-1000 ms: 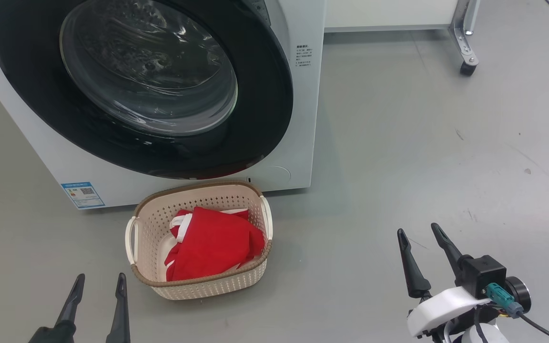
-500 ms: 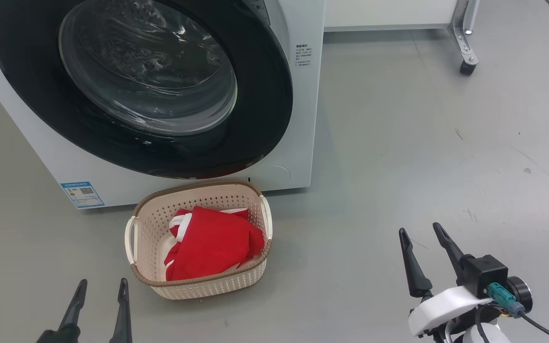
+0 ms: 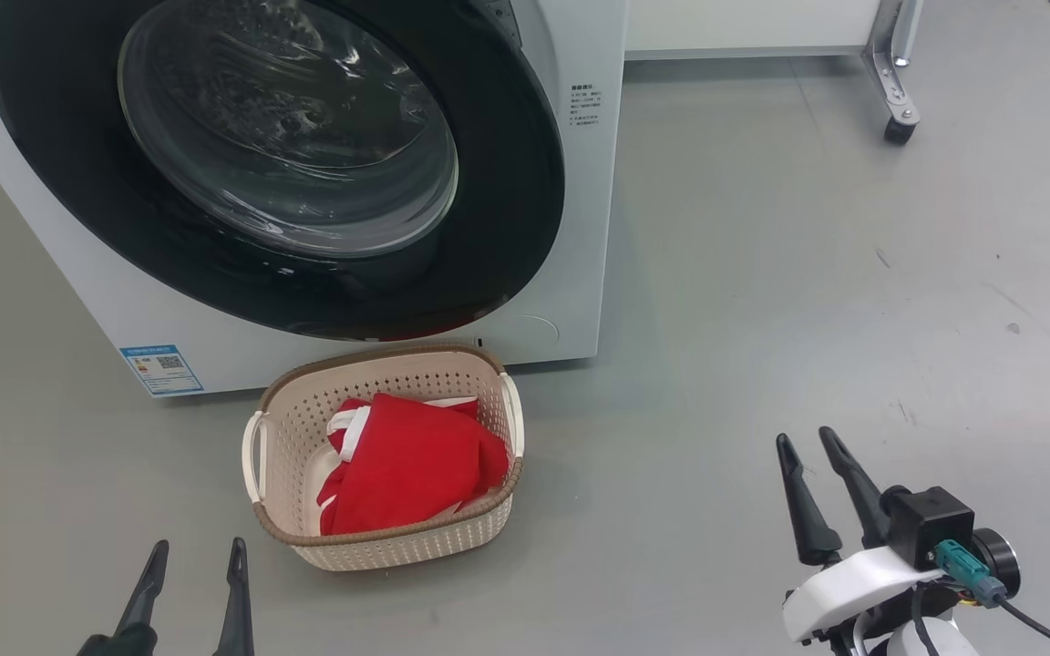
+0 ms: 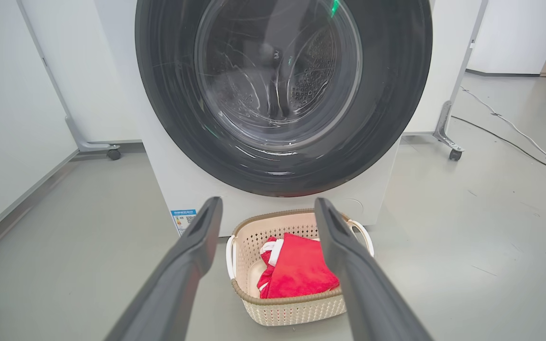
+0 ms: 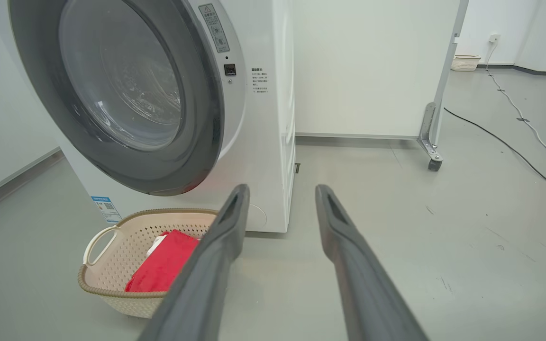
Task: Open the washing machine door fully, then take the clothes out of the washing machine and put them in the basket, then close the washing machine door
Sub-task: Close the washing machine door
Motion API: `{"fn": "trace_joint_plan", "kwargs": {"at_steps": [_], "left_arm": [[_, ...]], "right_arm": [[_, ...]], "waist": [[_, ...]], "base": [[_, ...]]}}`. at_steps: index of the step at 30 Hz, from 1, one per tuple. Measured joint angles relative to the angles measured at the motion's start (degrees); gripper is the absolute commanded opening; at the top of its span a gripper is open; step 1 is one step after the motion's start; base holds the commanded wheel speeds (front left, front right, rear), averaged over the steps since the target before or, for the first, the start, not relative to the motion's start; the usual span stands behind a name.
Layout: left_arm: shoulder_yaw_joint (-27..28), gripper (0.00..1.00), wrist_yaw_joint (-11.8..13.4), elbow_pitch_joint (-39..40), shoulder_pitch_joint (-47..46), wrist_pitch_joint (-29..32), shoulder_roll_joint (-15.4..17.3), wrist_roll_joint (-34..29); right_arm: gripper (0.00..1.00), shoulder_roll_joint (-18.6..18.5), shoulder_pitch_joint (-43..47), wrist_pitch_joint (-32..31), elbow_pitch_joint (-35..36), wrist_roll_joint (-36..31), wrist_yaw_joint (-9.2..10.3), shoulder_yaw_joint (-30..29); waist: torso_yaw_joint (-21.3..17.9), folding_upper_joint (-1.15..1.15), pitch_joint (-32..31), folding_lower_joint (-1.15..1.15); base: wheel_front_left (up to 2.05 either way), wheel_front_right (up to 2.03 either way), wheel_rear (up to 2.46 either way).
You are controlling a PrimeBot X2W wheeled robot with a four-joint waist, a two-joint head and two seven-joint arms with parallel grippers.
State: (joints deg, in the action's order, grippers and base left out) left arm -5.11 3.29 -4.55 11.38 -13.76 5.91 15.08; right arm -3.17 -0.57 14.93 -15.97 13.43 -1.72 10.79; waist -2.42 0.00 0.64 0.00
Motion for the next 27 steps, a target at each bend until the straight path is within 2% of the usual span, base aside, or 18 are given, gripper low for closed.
{"fn": "trace_joint_plan", "kwargs": {"at_steps": [14,27], "left_arm": [[-0.34,1.00,0.00,-0.36,-1.25,-0.45,-0.32,-0.11],[-1.14,1.00,-0.19,0.79,-5.49,-0.51,-0.91,-0.44]], "right_arm": [[0.00,-0.62,-0.62,0.00,-0.19,-1.08,-1.23,0.10],[0.00,-2.02,-13.06,-0.20,-0.53,-3.53,-2.92,2.42]], "waist": [[1.04,0.00,0.77,0.00],[3.78,0.00,5.41,0.00]], "base": [[0.00,0.00,0.00],[0.00,0.00,0.00]]}}
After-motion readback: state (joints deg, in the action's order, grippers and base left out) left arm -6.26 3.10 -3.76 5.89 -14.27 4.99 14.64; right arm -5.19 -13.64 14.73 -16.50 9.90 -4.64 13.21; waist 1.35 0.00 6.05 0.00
